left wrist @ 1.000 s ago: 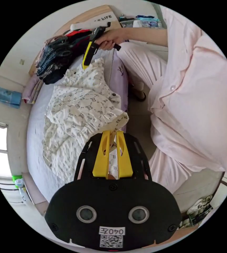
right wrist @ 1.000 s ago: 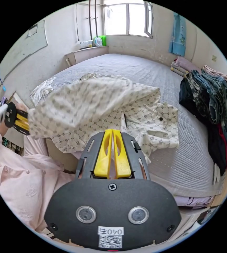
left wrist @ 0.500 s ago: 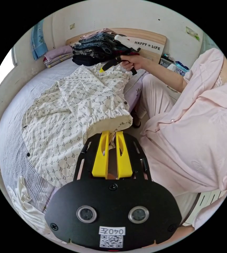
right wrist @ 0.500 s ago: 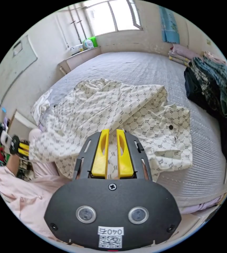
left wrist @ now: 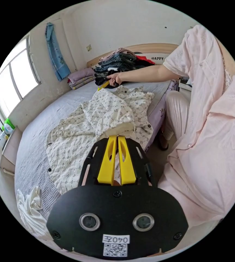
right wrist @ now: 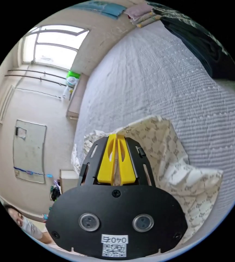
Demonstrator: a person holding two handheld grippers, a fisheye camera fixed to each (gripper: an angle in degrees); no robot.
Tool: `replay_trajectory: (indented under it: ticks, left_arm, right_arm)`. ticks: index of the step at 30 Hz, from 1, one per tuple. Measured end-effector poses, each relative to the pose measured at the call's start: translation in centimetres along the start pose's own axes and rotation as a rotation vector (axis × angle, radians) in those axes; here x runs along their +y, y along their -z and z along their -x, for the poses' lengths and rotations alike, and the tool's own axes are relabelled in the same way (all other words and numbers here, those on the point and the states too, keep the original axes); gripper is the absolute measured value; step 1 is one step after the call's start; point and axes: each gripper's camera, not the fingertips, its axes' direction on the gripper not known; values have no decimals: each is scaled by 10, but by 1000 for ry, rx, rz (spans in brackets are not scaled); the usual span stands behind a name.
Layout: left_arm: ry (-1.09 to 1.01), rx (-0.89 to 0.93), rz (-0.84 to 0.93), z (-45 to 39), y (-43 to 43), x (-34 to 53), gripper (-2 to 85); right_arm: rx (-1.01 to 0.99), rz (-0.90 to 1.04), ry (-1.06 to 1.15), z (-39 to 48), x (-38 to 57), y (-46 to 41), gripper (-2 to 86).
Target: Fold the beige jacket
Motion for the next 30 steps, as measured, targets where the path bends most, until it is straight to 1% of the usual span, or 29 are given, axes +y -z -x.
replay_trajectory:
  ticks: [1,3,5,7,8,9,10,11,13,14,15,16,17,18,19,20,21,22,23,24,25,26,27,28,29,30]
  left_arm:
    - [-16,-40,-42,0,0,-6,-8]
    - [-57,-99,-88,-1,-4,-15,-8]
    - [-174,-169,-77,-11,-22,-22,-8]
    - [-263,-188,-14,-21,-43,-19,-8]
    - [-301,-161,30,-28,-56,-13,-8]
    - [-309,-148,48,-31,-61,-10,-8]
    - [-321,-123,77,-36,-69,-3,-8]
    - [-328,-119,89,-41,-72,2,-8]
    - [-322,-137,83,-44,-72,4,-8]
    - [-315,-137,81,-43,-72,3,-8]
    - [-309,-135,78,-43,-71,3,-8]
    - [-300,-128,73,-41,-71,2,-9]
    - [-300,-127,70,-40,-72,1,-9]
    - [-303,-131,71,-40,-72,0,-9]
    - [-317,-146,75,-41,-73,-1,-9]
    - [-333,-164,81,-42,-74,-2,-9]
    - [-337,-173,84,-42,-74,-2,-10]
    - [-330,-187,82,-41,-73,-3,-11]
    - [-306,-185,84,-38,-70,-5,-11]
    - [-291,-178,90,-36,-68,-5,-10]
    - [-260,-137,108,-31,-58,-4,-9]
    - [-225,-61,97,-24,-40,-3,-9]
    - [-197,-24,85,-19,-30,-2,-9]
    - [-126,25,43,-7,-8,-3,-9]
    - [-49,33,-24,8,12,-7,-9]
    - [-16,26,-61,15,20,-10,-9]
  right_arm:
    - [-64,-55,-18,-2,-16,7,-7]
    - [-107,-138,-38,-6,-39,15,-7]
    - [-59,-151,-45,-11,-60,12,-3]
    - [31,-63,-85,-26,-77,-8,15]
    - [65,-27,-93,-28,-80,-13,22]
    - [142,48,-90,-30,-83,-20,41]
    - [229,74,-61,-25,-80,-19,50]
    - [271,62,-34,-19,-75,-15,50]
    - [516,-56,176,34,-30,2,37]
    - [561,-77,247,51,-11,2,26]
    - [554,-76,401,85,32,-2,6]
    - [437,-2,538,114,79,-12,0]
    - [353,44,594,126,103,-17,-3]
    - [166,139,685,144,149,-29,-6]
    - [7,249,725,156,190,-45,-8]
    - [-51,298,737,159,207,-54,-8]
    - [-93,389,758,161,236,-77,-9]
    - [8,452,773,157,255,-103,-9]
    - [96,464,776,151,262,-115,-9]
    - [275,478,787,137,270,-138,-9]
    - [331,493,768,123,273,-151,-10]
    - [272,468,734,119,271,-148,-10]
    - [164,494,668,111,267,-144,-10]
    - [121,498,648,109,266,-138,-9]
    - [122,473,646,110,267,-133,-9]
    - [131,409,660,114,271,-121,-9]
